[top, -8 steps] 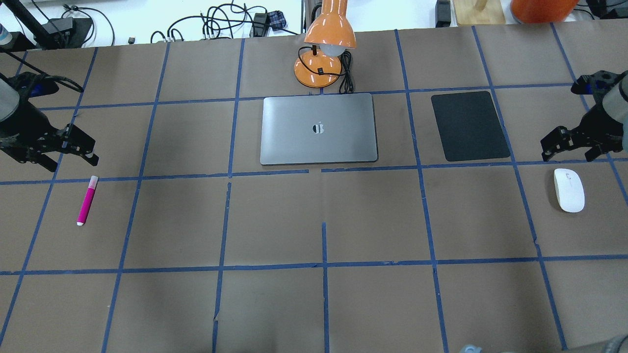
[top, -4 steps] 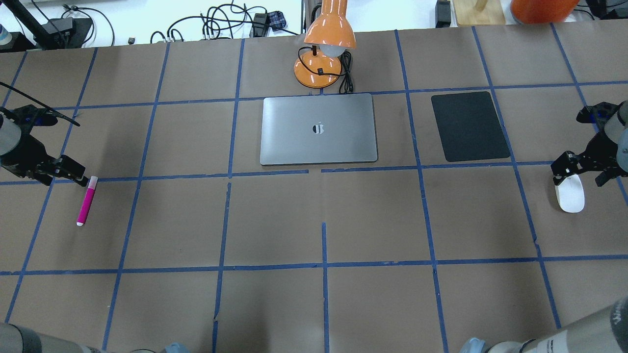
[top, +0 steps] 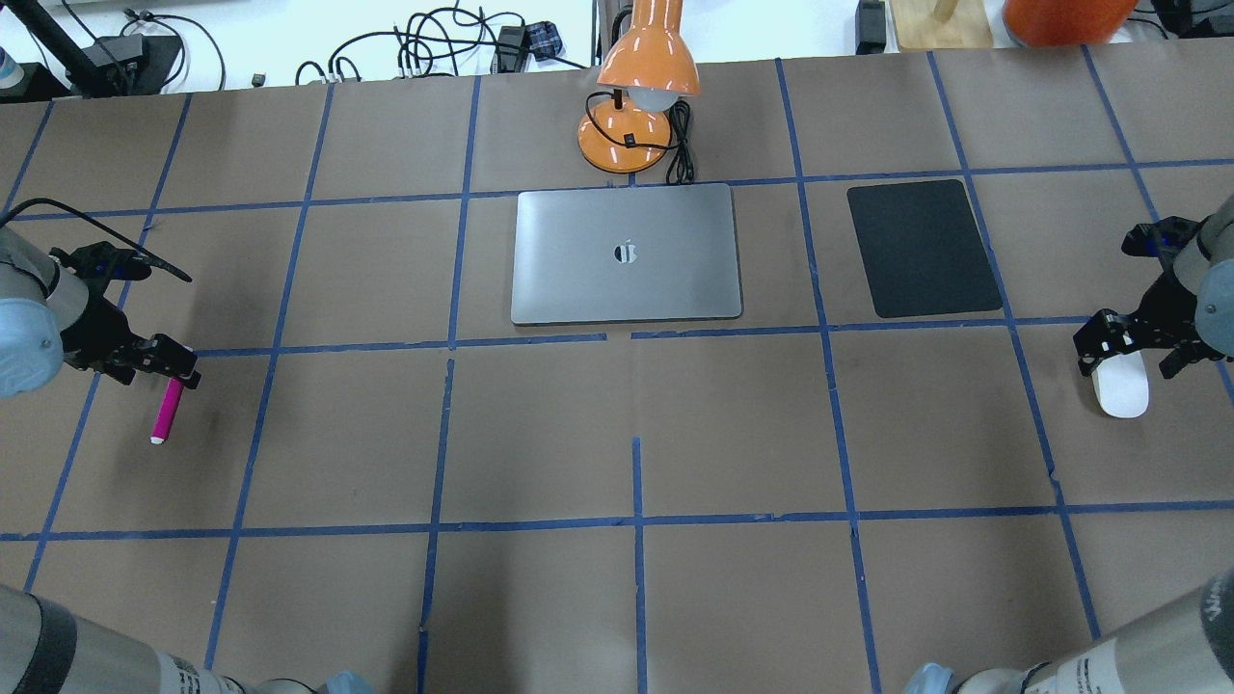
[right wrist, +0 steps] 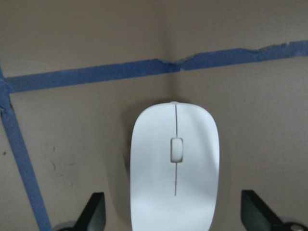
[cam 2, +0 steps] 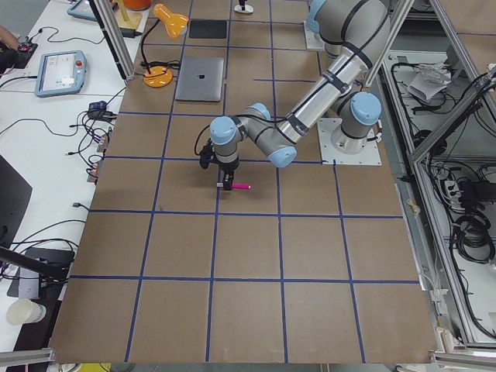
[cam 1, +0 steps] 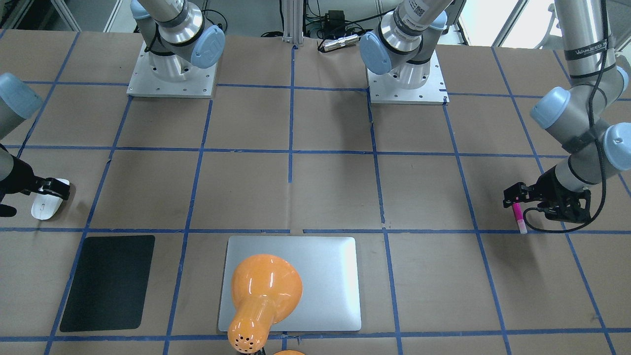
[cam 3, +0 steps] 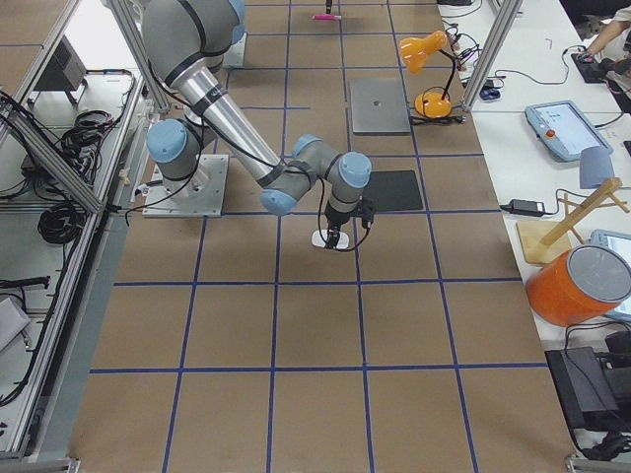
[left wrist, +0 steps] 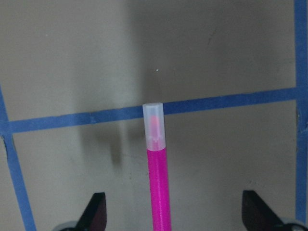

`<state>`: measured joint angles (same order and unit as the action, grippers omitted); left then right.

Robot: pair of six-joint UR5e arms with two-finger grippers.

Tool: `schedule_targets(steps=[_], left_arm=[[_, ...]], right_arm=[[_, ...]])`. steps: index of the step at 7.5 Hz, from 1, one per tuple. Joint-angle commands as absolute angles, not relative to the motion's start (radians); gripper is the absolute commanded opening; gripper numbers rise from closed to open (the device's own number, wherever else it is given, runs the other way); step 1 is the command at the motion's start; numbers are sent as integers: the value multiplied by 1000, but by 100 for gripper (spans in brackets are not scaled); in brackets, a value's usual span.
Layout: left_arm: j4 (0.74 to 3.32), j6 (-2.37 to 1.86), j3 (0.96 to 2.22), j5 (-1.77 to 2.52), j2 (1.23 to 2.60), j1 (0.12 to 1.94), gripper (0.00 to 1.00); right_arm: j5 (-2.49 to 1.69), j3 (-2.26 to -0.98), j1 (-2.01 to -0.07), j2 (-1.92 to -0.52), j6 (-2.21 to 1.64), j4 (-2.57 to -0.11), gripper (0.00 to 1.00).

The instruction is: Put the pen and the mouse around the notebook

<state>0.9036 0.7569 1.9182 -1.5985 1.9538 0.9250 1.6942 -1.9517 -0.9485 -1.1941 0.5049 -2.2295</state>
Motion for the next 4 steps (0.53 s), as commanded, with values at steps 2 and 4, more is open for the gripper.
schedule_targets(steps=[2,4], left_arm=[[865,762,1921,-1601,1997,923,93],[871,759,1921,-1624,1996,923,74]], right_arm=[[1689,-1948,-948,-1163,517,-2272,100],[1695,-1945,-948,-1163,517,-2269,87]])
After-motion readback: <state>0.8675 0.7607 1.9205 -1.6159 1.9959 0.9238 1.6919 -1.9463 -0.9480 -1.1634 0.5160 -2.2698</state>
